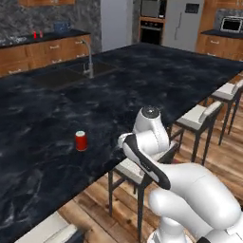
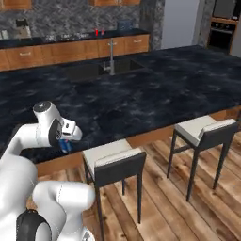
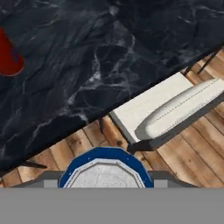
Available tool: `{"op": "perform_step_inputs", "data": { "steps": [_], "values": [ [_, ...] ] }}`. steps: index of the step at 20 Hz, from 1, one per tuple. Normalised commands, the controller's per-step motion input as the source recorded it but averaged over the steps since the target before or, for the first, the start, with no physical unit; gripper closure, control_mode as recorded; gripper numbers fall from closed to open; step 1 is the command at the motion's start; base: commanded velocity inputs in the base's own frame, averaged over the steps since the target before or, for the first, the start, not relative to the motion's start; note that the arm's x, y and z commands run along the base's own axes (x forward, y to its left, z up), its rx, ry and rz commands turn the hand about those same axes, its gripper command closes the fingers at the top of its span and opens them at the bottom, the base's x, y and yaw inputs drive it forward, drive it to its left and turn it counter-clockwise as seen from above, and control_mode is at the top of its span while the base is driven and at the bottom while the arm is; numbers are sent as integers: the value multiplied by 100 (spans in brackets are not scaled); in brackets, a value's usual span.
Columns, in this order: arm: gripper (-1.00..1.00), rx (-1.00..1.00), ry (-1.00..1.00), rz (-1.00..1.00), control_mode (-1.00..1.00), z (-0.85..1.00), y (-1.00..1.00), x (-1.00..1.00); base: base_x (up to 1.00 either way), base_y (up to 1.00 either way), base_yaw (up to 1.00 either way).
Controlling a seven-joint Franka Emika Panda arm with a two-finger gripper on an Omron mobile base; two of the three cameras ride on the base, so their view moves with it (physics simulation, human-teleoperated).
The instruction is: Four empty soda cans are scattered around the kitchen. Gather all the cans and cluster them next to the stove for recycling.
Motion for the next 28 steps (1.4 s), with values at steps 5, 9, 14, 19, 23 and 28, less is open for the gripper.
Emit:
{"op": "perform_step_inputs", "data": {
  "steps": [5, 9, 14, 19, 23, 28],
  "values": [
    [100, 0, 0, 0, 100, 0, 0, 0, 0, 8, -97],
    [100, 0, 0, 0, 100, 0, 0, 0, 0, 6, -99],
    [100, 0, 0, 0, 100, 0, 0, 0, 5, 2, -90],
    [100, 0, 0, 0, 100, 0, 0, 0, 50, 0, -31],
    [100, 0, 0, 0, 100, 0, 0, 0, 68, 0, -4],
    [100, 0, 0, 0, 100, 0, 0, 0, 72, 0, 0]
  ]
}}
